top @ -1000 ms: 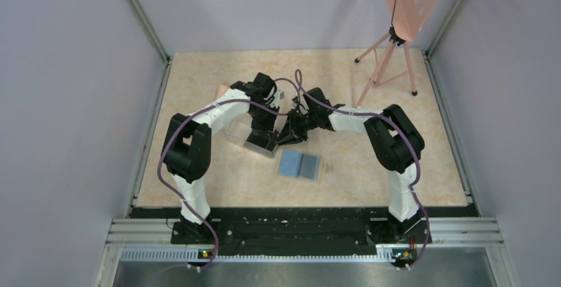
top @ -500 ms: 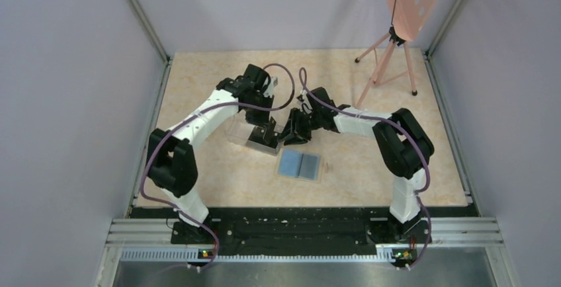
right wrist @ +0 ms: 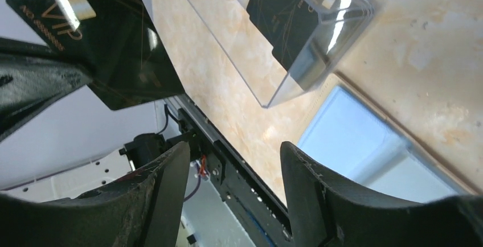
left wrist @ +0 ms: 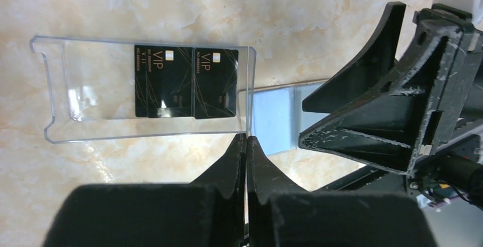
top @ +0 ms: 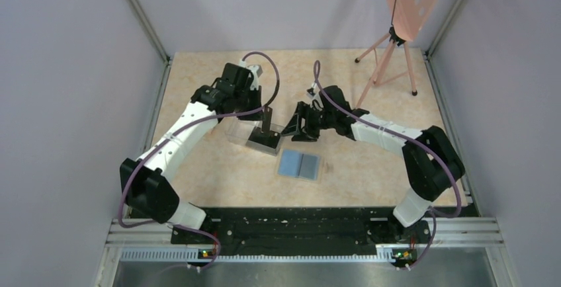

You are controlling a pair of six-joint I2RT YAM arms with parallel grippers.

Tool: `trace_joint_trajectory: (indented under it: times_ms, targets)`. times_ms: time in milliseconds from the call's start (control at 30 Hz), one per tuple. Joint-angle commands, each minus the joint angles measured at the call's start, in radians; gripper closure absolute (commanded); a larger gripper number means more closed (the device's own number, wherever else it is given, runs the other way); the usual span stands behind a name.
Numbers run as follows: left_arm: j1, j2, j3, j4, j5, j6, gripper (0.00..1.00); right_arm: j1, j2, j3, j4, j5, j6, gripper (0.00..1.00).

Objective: Put the credit cards into the card holder
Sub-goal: Pick up the credit card from the storage box, then insert the credit card into the card holder.

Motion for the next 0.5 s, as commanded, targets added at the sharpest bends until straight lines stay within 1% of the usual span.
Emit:
trace_joint_trajectory:
  times_ms: [0,133,267,367,467]
  targets:
    - [0.035,-0.06,-0.036,0.074,0.103,-0.067,1.0,-0.016,-0.121,-0.06,0.057,0.028,-0.003,0.39]
    - [0.084,-0.092,-0.084,0.144,0.264,-0.124,1.0,-0.034,-0.209,-0.126,0.106,0.026,0.009,0.35]
    - [0.127,-0.12,-0.142,0.249,0.44,-0.173,1.0,-0.064,-0.278,-0.198,0.183,-0.015,0.049,0.34]
    - [0.15,-0.134,-0.184,0.335,0.566,-0.219,1.0,-0.071,-0.294,-0.232,0.281,-0.058,0.09,0.34]
    - [0.157,-0.134,-0.214,0.414,0.69,-0.257,1.0,-0.069,-0.271,-0.244,0.395,-0.116,0.152,0.34]
